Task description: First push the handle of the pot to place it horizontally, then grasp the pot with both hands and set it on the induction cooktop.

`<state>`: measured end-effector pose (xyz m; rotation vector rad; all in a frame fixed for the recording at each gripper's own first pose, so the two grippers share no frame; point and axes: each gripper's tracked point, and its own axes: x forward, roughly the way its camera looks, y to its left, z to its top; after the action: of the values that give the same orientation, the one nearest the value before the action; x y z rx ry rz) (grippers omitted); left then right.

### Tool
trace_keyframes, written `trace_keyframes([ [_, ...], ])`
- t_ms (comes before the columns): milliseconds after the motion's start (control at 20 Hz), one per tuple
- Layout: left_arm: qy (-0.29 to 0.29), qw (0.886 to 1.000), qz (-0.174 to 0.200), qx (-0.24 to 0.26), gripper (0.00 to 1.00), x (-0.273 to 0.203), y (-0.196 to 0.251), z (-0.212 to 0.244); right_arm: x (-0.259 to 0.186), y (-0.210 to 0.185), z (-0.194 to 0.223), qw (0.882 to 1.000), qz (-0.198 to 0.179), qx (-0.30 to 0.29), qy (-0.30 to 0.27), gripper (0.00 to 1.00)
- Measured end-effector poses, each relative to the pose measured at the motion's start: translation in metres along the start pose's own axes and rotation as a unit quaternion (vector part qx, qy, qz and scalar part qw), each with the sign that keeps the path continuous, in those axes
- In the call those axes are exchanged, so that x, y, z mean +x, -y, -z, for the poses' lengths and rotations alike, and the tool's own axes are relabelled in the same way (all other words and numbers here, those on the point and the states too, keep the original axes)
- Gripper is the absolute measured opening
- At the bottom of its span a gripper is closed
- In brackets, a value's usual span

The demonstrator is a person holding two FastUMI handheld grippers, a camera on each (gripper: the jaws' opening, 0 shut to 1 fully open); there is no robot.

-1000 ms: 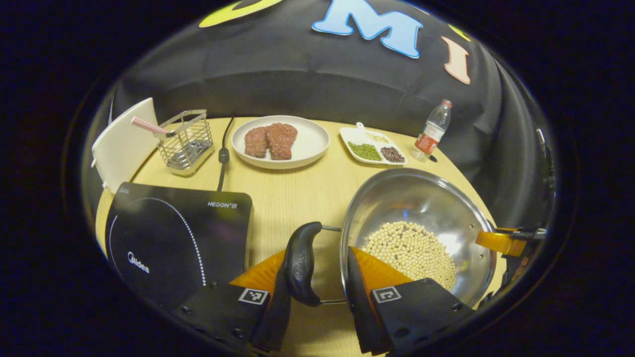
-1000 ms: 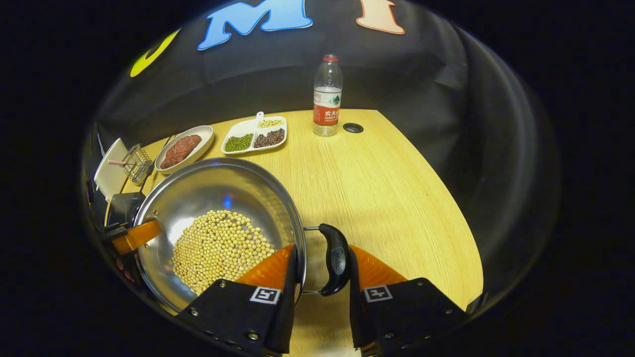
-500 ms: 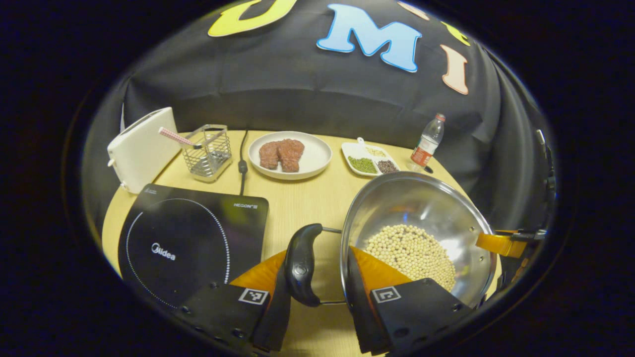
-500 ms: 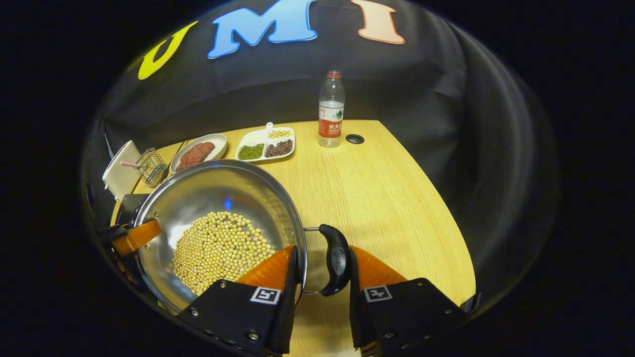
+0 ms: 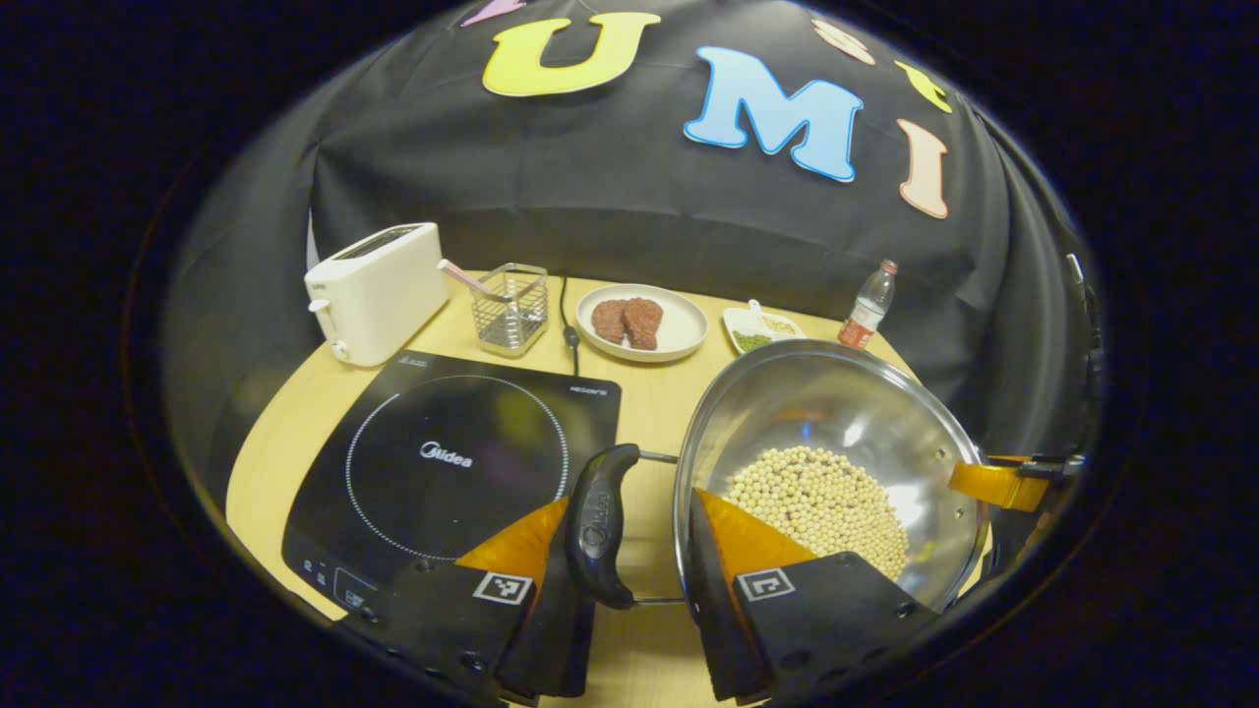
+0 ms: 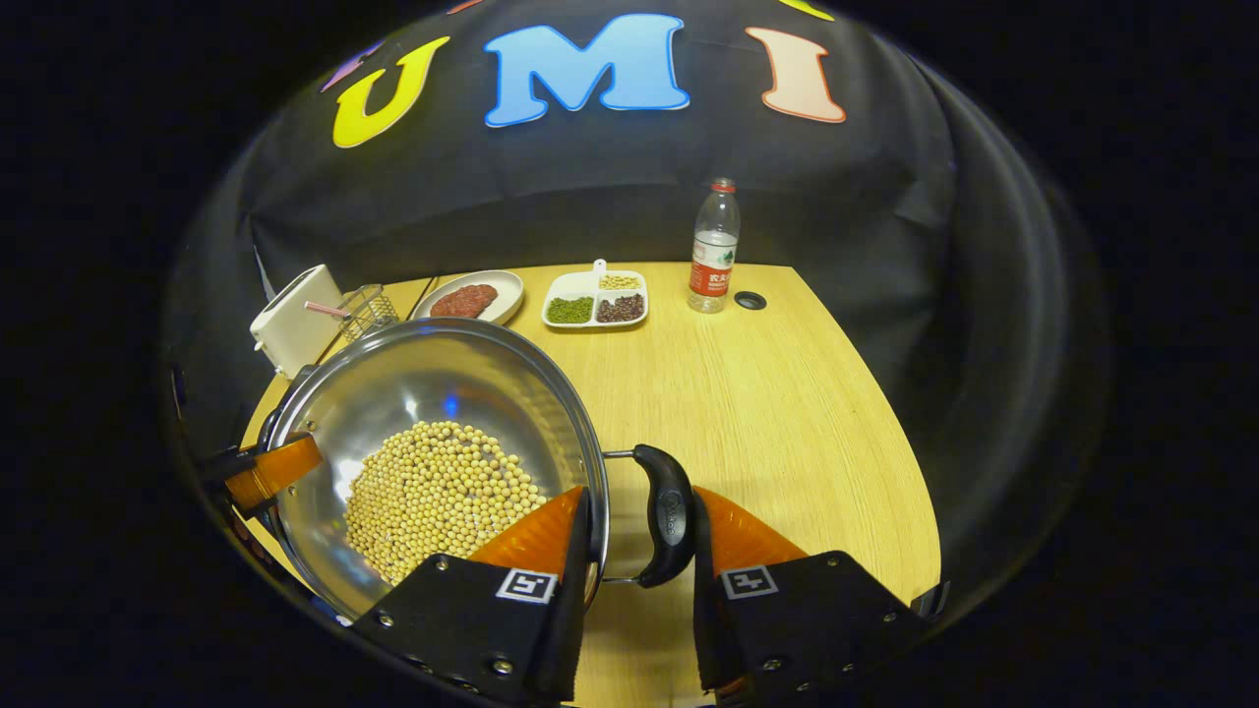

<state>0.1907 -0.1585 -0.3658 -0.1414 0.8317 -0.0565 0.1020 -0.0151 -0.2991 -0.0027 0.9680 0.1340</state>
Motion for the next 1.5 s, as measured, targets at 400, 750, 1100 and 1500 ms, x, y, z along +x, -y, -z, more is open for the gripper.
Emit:
trace_keyframes([
  [400,-0.006,1.000,-0.010,-0.002,0.61,-0.007,-0.016,-0.001,0.000,-0.091,0.000,1.000,-0.010,-0.002,-0.003,0.46],
  [750,-0.010,1.000,-0.008,0.010,0.58,-0.009,-0.026,-0.003,0.012,-0.149,-0.009,1.000,-0.009,0.001,-0.006,0.46],
  [1100,-0.023,1.000,-0.005,0.008,0.58,-0.009,-0.030,-0.004,0.027,-0.184,-0.011,1.000,-0.004,-0.005,-0.016,0.46],
  [1500,-0.038,0.999,0.001,0.005,0.58,0.001,-0.024,0.001,0.041,-0.233,-0.012,0.999,-0.002,-0.011,-0.032,0.46],
])
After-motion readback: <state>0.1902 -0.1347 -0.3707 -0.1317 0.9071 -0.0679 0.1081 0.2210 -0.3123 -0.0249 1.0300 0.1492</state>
